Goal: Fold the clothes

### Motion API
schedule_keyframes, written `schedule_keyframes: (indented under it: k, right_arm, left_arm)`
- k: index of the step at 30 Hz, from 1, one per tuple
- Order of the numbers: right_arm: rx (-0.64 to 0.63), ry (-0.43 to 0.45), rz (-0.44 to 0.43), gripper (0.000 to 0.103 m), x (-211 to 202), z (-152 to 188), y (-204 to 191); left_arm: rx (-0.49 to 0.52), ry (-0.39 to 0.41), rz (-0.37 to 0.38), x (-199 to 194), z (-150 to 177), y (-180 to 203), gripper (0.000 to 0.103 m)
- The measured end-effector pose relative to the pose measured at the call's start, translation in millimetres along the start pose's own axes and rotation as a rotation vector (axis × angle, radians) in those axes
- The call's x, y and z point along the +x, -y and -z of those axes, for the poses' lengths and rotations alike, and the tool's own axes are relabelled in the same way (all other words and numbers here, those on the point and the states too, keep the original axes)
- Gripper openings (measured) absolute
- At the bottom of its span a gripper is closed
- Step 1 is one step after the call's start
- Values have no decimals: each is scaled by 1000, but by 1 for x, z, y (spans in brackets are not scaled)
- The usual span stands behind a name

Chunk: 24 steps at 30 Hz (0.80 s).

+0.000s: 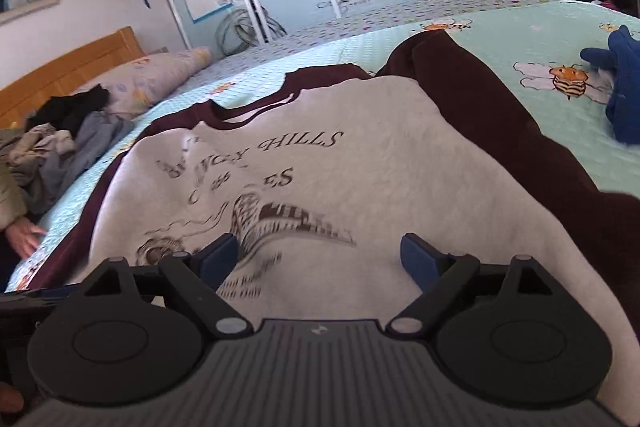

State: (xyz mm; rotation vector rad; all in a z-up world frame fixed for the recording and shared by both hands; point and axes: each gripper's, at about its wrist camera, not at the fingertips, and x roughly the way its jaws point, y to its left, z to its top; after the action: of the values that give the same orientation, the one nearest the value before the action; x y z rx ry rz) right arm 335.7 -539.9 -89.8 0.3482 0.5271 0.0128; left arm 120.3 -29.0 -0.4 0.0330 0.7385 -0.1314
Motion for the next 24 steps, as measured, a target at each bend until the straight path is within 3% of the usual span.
schedule_keyframes:
  k: [10, 19, 24]
  right_arm:
    - [-69, 10, 22, 92, -13, 14, -11]
    - [-108, -4, 54, 97, -17, 13, -24]
    - [-71, 44, 35, 97, -23, 1, -29]
  left_arm:
    - [52, -16, 1, -12, 9, 1, 102]
    - [-51, 3, 33, -27, -5, -5, 102]
    - [-68, 59, 36, -28, -23, -5, 102]
